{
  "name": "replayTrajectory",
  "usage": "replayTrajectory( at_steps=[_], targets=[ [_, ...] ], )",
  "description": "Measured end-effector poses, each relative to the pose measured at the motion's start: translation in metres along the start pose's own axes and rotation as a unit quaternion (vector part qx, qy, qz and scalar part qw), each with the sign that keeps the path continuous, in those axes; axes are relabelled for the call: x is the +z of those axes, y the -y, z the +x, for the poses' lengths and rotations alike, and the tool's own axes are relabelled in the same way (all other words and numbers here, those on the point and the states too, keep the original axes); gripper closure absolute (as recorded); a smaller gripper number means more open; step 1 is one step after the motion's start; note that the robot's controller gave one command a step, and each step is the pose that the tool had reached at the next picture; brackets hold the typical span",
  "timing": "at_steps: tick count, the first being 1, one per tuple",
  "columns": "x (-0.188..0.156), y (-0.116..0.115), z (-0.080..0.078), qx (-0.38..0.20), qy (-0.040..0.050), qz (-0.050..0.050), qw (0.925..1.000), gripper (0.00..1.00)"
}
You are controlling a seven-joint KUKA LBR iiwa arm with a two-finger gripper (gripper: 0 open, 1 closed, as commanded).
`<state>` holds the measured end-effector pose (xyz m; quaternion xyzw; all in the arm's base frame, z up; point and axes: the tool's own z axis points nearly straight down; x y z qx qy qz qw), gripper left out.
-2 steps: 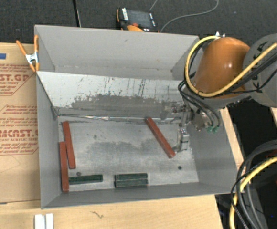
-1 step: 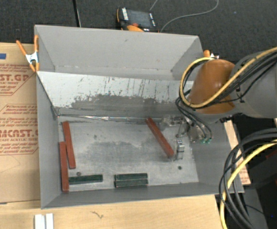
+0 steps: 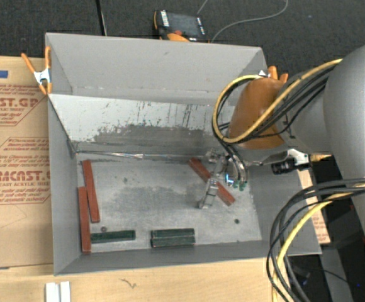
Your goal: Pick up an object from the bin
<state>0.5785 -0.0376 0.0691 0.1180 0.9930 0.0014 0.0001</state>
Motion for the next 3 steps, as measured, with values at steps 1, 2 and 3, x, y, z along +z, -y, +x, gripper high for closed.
replayTrajectory(
  at_steps=[1, 2, 3],
  targets=[
    [-0.001, 0.002, -0.001, 0.000, 0.0009, 0.001, 1.0000, 1.00],
    [-0.129, -0.004, -0.016, -0.018, 0.0055, 0.000, 0.9998, 1.00],
    [-0.251, 0.015, -0.018, -0.074, 0.0064, 0.001, 0.9972, 1.00]
  ],
)
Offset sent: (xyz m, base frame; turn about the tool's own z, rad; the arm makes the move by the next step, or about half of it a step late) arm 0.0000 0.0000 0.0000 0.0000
